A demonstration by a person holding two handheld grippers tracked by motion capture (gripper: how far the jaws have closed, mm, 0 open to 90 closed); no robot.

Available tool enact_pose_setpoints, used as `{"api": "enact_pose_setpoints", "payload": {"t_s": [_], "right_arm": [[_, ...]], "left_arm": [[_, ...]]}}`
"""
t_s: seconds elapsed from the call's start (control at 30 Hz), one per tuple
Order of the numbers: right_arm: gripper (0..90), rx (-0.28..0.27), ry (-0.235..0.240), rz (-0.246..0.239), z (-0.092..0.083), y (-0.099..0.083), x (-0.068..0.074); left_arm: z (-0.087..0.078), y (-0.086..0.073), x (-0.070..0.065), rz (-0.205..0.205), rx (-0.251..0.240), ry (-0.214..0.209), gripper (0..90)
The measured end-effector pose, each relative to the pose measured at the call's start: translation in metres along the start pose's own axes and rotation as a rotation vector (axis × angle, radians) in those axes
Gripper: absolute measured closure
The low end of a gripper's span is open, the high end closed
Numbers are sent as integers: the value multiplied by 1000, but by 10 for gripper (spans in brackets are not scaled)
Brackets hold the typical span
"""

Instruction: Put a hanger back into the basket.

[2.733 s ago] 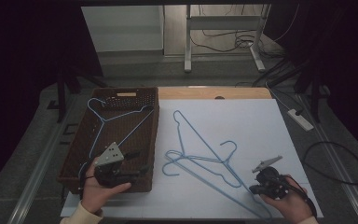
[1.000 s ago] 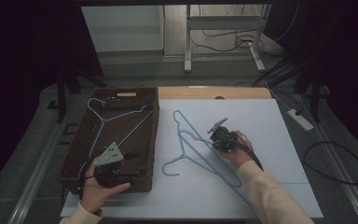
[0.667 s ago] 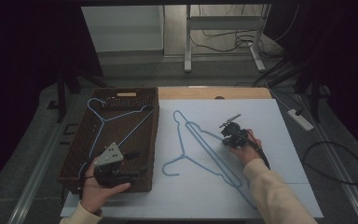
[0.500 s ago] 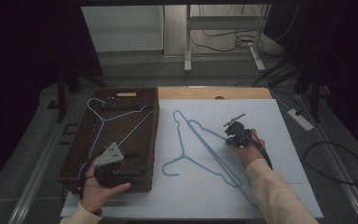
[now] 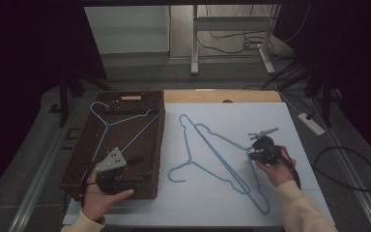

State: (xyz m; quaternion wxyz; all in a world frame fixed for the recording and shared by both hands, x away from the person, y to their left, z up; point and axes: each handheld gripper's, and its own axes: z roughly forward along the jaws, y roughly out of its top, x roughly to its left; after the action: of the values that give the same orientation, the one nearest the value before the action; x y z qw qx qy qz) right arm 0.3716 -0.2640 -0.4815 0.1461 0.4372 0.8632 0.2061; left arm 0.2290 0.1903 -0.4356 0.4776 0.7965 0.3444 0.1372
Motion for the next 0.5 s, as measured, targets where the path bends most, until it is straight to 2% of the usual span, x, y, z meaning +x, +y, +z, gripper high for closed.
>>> {"api": "enact_pose_setpoints", "payload": {"t_s": [0.1, 0.23, 0.33, 0.37, 0.5], "right_arm": [[899, 18, -3, 31, -15, -36, -1], [900, 40, 36, 25, -25, -61, 9], [899, 55, 78, 39, -27, -76, 16], [899, 46, 78, 44, -27, -79, 17], [900, 20, 144, 92, -31, -91, 22]], "left_arm": [[0, 1, 0, 2, -1, -2, 366], [2, 1, -2, 4, 4, -3, 366], [2, 1, -2, 6, 5, -2, 366], [2, 2, -3, 6, 5, -3, 366], [3, 1, -3, 7, 7, -4, 366]]}}
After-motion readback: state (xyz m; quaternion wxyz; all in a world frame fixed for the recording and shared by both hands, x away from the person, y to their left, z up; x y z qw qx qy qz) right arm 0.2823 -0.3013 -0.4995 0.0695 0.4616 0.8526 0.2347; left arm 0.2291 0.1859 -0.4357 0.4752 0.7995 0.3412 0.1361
